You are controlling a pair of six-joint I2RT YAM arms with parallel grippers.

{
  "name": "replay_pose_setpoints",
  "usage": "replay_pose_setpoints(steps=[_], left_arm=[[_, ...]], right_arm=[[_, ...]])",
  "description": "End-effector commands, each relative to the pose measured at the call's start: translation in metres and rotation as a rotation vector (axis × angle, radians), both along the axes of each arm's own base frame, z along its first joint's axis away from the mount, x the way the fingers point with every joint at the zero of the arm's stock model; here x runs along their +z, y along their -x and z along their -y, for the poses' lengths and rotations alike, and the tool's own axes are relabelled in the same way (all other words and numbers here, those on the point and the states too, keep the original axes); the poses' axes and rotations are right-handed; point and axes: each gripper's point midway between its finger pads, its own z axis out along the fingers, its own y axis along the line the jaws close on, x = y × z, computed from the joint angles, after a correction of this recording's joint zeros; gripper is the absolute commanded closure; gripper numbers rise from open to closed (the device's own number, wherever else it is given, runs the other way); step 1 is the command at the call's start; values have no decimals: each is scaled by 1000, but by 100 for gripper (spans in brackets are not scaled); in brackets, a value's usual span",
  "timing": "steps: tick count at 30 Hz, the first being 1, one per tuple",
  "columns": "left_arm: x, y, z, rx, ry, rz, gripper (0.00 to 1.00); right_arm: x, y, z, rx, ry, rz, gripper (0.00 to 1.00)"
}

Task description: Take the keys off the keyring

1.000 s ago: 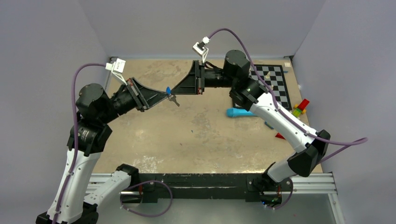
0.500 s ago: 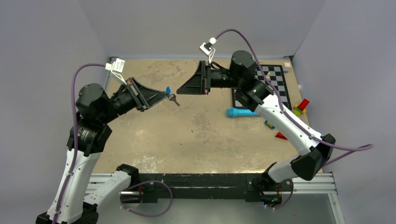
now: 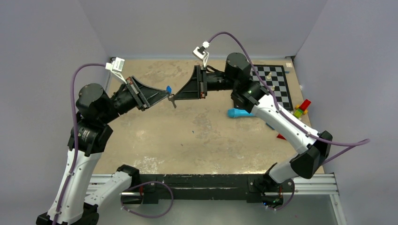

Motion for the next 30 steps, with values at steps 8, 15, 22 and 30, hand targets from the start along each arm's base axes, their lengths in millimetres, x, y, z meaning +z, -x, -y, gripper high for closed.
replay_pose_setpoints(steps=[8, 15, 22, 30], left_arm=[[19, 2, 1, -3, 46, 47, 100], [20, 2, 1, 0, 55, 44, 100], [24, 2, 0, 8, 71, 49, 100], [26, 2, -1, 12, 90, 50, 100]], right_arm=[[23, 10, -2, 43, -61, 72, 68], [34, 14, 0, 58, -127, 78, 67], [38, 11, -3, 63, -151, 74, 71], [35, 11, -4, 64, -145, 66, 76]])
